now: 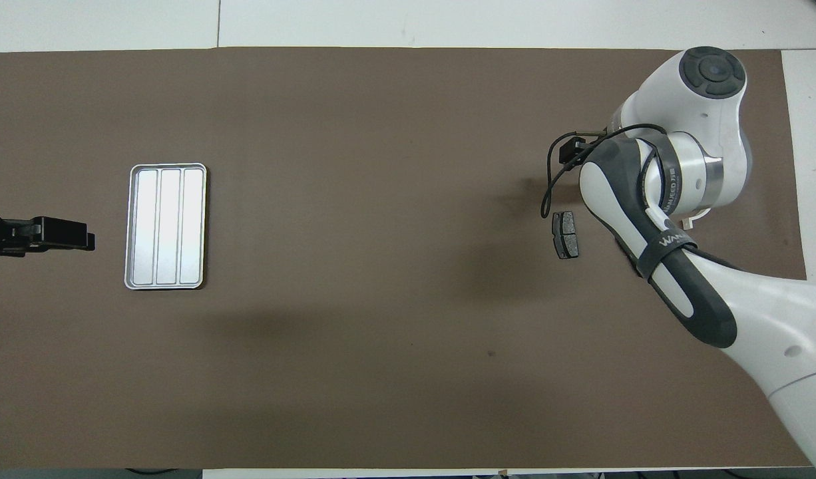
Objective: Pick bearing gear from pile to tray
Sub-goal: 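Reach the small black nut with the right gripper and grasp it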
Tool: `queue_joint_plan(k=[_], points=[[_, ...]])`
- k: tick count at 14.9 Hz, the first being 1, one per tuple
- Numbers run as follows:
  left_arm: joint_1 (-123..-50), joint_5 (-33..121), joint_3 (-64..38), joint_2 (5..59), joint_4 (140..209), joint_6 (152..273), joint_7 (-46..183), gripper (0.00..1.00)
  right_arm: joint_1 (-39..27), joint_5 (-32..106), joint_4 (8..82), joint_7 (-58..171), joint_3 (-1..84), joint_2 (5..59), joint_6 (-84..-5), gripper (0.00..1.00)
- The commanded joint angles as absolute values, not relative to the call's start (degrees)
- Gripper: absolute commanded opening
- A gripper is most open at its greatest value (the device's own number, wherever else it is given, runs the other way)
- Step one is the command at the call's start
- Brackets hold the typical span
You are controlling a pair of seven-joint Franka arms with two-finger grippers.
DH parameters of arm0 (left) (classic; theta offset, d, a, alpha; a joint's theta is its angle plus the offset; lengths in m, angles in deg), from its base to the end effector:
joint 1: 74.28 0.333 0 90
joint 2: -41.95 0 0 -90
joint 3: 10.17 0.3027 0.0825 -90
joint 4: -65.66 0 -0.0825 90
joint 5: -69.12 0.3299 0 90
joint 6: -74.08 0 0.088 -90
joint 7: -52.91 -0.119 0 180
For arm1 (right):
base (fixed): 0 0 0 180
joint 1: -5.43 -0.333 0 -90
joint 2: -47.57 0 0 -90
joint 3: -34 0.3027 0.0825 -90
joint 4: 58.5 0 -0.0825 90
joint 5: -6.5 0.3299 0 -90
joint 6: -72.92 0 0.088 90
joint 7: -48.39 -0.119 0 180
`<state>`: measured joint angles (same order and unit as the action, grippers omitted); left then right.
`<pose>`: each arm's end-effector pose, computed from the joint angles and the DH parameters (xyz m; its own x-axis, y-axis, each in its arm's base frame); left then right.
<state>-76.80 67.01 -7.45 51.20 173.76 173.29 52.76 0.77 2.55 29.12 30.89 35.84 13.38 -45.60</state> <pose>0.4602 -0.0008 0.5574 1.0000 0.0062 0.0061 0.0059 -0.9990 0.0440 0.6400 0.0654 0.3096 0.9858 -0.1627 -0.0427 -0.1602 -0.9855 0.0560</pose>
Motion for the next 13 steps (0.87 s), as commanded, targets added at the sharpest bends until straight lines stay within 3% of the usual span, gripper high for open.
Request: queue_joint_plan(k=[1,6,13], points=[[-76.3,66.22,-7.8,53.38,176.14,173.66,53.0,1.0,0.16,1.41,25.09,27.31,36.1,10.4,-44.76,1.0],[-76.48,66.22,-7.89,53.46,176.23,173.66,53.96,1.0,-0.28,0.44,25.17,26.42,36.1,9.52,-46.34,0.92],[-76.92,66.22,-7.8,53.29,175.88,174.1,53.96,1.0,-0.11,0.44,27.2,25.19,36.19,9.51,-49.42,0.91]])
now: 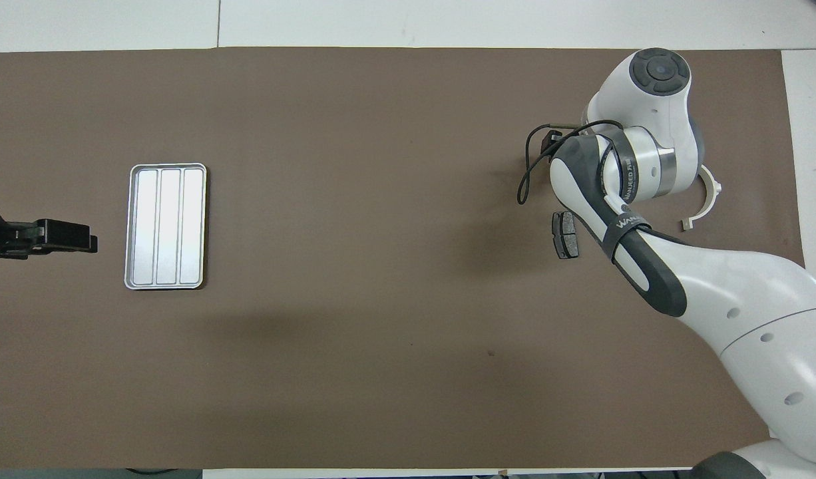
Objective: Pick bearing gear from pile to tray
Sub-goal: 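Reach the small black nut with the right gripper and grasp it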
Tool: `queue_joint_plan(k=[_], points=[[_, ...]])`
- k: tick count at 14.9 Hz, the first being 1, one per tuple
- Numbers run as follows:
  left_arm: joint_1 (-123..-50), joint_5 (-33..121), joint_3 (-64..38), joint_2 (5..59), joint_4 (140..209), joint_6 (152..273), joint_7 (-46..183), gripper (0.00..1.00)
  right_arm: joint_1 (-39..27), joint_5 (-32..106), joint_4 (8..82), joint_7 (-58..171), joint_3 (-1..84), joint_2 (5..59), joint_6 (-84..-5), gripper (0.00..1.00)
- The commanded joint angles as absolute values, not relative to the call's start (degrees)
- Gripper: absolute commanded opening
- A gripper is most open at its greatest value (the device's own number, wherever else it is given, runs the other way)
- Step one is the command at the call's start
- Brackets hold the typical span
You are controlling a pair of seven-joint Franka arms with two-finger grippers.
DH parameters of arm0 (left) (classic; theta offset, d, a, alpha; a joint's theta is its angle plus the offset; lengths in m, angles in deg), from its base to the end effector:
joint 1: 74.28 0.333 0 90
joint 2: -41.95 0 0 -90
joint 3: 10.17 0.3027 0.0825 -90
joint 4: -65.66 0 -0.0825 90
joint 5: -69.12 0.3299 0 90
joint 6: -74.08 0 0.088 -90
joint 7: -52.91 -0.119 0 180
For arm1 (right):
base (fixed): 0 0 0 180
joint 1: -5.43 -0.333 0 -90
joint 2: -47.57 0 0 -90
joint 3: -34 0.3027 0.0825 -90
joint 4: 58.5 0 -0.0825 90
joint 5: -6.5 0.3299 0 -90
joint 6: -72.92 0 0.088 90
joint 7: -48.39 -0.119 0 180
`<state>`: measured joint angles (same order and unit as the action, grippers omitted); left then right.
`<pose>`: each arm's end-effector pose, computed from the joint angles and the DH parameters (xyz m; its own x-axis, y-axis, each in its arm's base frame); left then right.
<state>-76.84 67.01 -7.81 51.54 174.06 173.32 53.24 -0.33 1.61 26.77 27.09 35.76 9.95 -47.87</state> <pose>0.4585 -0.0041 0.5579 0.9999 0.0077 0.0070 0.0073 -0.9990 0.0433 0.6510 0.0776 0.2906 0.9796 -0.2006 -0.0154 -0.1993 -0.9779 0.0628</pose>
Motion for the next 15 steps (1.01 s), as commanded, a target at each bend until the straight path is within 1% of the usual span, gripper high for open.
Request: queue_joint_plan(k=[1,3,6,8,9,10,11,13,15], points=[[-77.0,66.22,-7.89,53.2,175.61,173.93,53.96,1.0,-0.02,0.44,27.2,25.19,36.19,9.51,-49.33,0.88],[-77.09,66.31,-8.15,53.2,175.61,173.66,54.23,1.0,-0.02,0.44,27.2,25.19,36.19,9.51,-49.25,0.79],[-77.27,66.31,-8.76,53.37,176.14,174.28,55.28,1.0,0.07,0.44,27.11,25.19,36.19,9.6,-48.9,0.54],[-77.27,66.31,-8.76,53.29,175.88,174.19,55.28,1.0,0.07,0.7,26.93,25.19,36.19,9.78,-48.72,0.31],[-77.27,66.31,-8.77,53.2,175.88,174.28,55.37,1.0,0.07,0.88,26.93,25.19,36.19,9.78,-48.81,0.22],[-77.18,66.31,-8.77,53.2,175.96,174.36,55.37,1.0,0.16,0.96,27.02,25.19,36.19,9.78,-48.98,0.09],[-77.18,66.31,-8.77,53.37,176.14,174.28,55.28,1.0,0.33,1.05,27.02,25.19,36.19,9.78,-49.07,0.0],[-77.09,66.31,-8.77,53.46,176.49,174.1,55.2,1.0,0.33,1.05,26.93,25.19,36.19,9.78,-48.9,0.0],[-77.09,66.31,-8.77,53.46,176.4,173.93,55.11,1.0,0.16,0.53,26.23,25.36,36.19,10.21,-47.15,0.0]])
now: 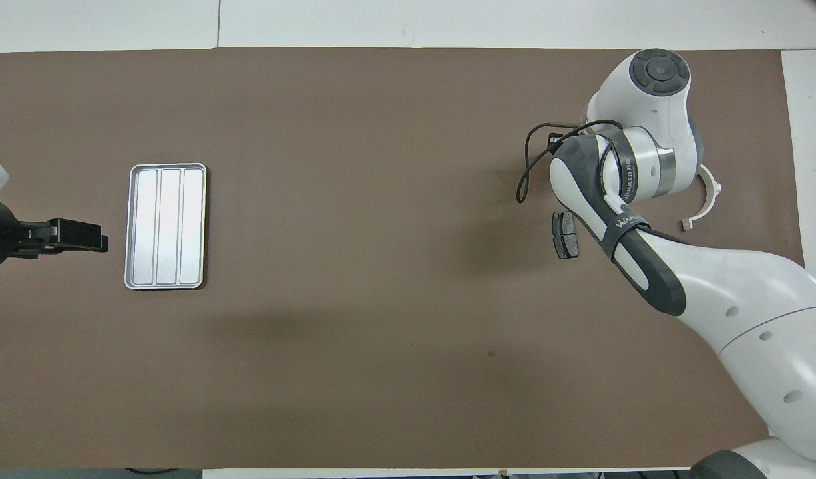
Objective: Pick bearing gear from pile to tray
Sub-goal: 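Carry the nut to mid-table with the right gripper and release it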
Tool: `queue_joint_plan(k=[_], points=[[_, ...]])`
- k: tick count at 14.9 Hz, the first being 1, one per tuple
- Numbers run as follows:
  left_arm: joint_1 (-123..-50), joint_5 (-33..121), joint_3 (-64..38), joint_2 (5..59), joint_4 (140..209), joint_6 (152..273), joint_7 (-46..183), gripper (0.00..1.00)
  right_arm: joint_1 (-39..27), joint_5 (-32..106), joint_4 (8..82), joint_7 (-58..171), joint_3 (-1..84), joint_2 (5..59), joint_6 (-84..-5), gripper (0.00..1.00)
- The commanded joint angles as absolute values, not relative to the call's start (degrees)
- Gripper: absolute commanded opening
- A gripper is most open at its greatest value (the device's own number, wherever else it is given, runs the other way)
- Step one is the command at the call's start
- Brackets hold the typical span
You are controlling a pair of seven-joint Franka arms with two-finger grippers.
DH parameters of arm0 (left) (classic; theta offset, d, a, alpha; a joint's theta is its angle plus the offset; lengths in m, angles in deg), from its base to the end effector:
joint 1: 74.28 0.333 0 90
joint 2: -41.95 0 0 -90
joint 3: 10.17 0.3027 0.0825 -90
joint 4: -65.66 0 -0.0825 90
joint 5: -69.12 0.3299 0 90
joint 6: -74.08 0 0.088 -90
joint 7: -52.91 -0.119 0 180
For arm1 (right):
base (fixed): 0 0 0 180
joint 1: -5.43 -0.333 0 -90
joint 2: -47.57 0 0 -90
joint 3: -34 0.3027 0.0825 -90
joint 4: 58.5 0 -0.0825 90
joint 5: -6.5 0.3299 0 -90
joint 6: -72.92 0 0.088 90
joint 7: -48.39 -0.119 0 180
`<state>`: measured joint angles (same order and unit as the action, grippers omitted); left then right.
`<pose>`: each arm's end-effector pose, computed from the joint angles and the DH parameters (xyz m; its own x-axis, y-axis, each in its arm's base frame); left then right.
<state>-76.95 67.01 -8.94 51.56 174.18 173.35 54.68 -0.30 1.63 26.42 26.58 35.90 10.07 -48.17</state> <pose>0.4580 -0.0147 0.5573 0.9999 0.0114 0.0049 0.0112 -0.9991 0.0401 0.6530 0.0789 0.2949 0.9781 -0.2079 -0.0028 -0.2074 -0.9766 0.0566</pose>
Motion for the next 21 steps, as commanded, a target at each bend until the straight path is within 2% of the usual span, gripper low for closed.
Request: queue_joint_plan(k=[1,3,6,9,12,16,18,21], points=[[-76.57,66.31,-8.77,53.38,176.14,174.01,55.28,1.0,0.16,0.27,25.36,25.71,36.19,11.0,-44.61,0.0],[-76.39,66.22,-8.68,53.29,175.79,174.01,55.54,1.0,-0.8,0.35,21.24,25.89,36.54,13.28,-34.89,0.0],[-76.39,66.22,-8.68,53.55,176.49,174.01,54.67,1.0,-6.59,2.88,11.5,24.32,36.63,15.49,-19.24,0.0],[-76.48,66.31,-8.59,53.46,176.49,174.19,54.75,1.0,-12.73,7.99,6.03,9.51,37.24,15.84,-12.96,0.0],[-76.74,66.31,-8.59,53.46,176.67,174.54,55.37,1.0,-20.65,9.66,5.05,-9.65,37.86,15.93,-16.79,0.0],[-77.09,66.31,-8.59,55.04,180.09,178.14,56.16,1.0,-26.55,10.37,6.36,-20.85,38.21,15.76,-24.0,0.0],[-77.09,66.31,-8.59,55.05,180.09,178.14,56.07,1.0,-27.87,9.67,9.87,-23.4,38.13,15.75,-28.13,0.0],[-77.09,66.31,-8.59,55.05,180.09,178.41,56.07,1.0,-31.13,6.43,10.5,-28.23,38.12,10.41,-35.06,0.0]])
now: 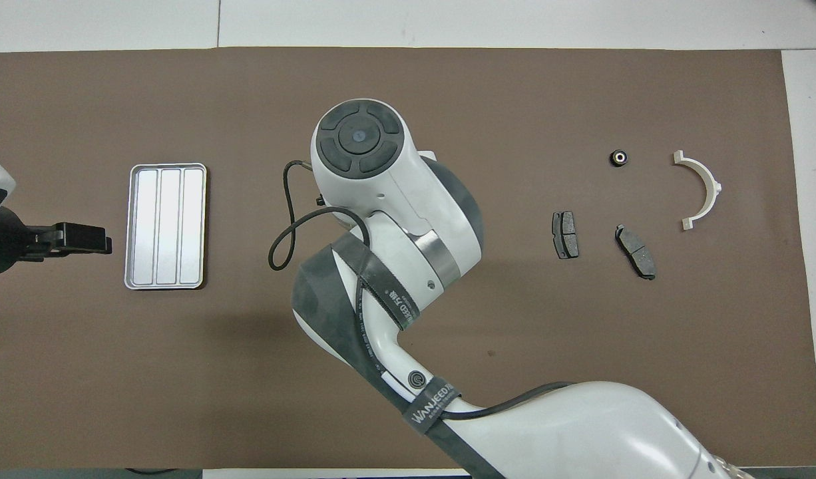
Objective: Pick bearing gear from pile to tray
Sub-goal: 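Carry the nut to mid-table with the right gripper and release it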
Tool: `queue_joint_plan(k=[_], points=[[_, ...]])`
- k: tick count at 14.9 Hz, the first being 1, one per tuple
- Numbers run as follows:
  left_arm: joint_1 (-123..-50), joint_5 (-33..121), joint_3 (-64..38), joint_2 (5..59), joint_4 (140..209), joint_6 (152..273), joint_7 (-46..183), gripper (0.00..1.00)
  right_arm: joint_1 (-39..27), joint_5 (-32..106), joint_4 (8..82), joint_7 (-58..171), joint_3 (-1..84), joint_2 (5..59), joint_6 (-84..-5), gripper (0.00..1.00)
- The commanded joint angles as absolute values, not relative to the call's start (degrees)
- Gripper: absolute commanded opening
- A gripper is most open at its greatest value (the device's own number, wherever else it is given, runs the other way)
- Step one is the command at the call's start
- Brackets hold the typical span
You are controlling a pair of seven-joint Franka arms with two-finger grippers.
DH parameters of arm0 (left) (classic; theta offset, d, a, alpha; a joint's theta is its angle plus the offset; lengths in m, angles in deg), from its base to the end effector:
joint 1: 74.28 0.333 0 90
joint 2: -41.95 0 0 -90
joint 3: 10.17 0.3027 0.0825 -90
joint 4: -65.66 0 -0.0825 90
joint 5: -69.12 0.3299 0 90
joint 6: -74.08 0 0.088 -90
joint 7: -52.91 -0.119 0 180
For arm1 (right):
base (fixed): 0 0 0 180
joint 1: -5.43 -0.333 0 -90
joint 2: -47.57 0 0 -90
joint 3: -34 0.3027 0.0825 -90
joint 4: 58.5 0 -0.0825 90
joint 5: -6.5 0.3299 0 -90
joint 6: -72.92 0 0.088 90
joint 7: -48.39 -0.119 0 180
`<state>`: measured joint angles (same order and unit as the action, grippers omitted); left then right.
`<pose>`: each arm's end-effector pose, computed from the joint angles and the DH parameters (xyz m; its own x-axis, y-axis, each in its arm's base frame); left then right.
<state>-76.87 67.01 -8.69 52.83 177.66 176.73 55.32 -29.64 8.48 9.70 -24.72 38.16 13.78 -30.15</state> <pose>0.4545 -0.0115 0.5466 0.9992 0.0304 0.0247 0.0293 -0.9987 0.0421 0.5222 0.4148 0.4345 0.8178 -0.5717 -0.0652 -0.5747 -0.8174 -0.0403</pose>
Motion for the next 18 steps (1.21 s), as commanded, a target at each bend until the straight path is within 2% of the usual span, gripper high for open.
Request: queue_joint_plan(k=[1,7,12,13,14,18], points=[[-77.09,66.31,-8.59,55.05,180.18,178.58,56.07,1.0,-31.57,4.76,11.11,-29.9,38.13,8.65,-38.31,0.0],[-77.09,66.31,-8.59,55.13,181.24,179.99,56.16,1.0,-31.31,1.14,16.3,-30.18,38.04,3.81,-49.41,0.0],[-77.09,66.31,-8.59,55.48,181.85,180.16,56.16,1.0,-31.4,0.79,15.86,-30.18,37.95,3.27,-47.93,0.0],[-77.09,66.31,-8.59,55.48,181.94,180.25,56.16,1.0,-31.4,0.7,15.68,-30.18,37.86,3.27,-45.32,0.35],[-77.09,66.31,-8.59,55.48,182.03,180.25,56.25,1.0,-31.22,0.53,15.16,-30.18,37.51,3.36,-43.03,0.99],[-76.83,66.4,-8.59,54.52,180.71,180.26,57.66,1.0,-26.23,1.23,4.98,-25.46,38.04,4.32,-30.56,1.0]])
